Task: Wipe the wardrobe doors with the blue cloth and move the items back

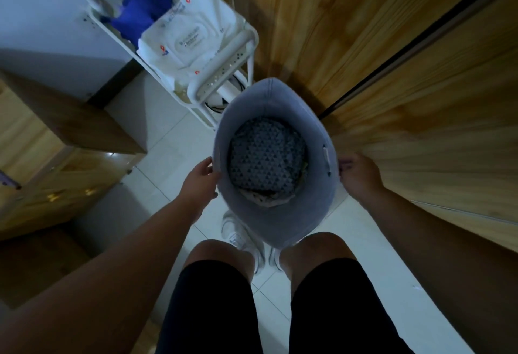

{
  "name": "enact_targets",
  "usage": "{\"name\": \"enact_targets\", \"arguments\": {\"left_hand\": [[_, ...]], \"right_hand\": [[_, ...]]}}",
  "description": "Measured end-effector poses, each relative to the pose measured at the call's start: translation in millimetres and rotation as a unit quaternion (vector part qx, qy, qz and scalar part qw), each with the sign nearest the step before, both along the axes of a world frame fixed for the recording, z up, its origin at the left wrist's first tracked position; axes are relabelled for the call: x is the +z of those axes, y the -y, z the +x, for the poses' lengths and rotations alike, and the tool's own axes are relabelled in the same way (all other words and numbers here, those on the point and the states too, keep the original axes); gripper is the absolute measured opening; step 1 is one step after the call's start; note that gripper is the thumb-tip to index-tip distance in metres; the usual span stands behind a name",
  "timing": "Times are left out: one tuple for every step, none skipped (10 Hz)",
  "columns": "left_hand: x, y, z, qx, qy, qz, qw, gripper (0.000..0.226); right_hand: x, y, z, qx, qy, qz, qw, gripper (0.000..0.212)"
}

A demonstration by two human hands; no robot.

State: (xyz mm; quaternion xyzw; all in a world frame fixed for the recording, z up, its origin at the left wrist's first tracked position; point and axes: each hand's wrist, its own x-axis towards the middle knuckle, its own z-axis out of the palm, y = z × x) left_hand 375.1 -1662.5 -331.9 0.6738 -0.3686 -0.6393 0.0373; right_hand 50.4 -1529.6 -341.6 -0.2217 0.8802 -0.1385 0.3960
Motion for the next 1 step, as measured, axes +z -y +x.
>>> {"name": "enact_targets", "arguments": {"left_hand": [[42.6, -3.8, 3.0, 0.000, 0.003, 0.014, 1.000, 0.050]], "right_hand": [[36.8, -7.9, 2.1, -0.064, 0.021, -0.026, 0.997, 0.019]]}}
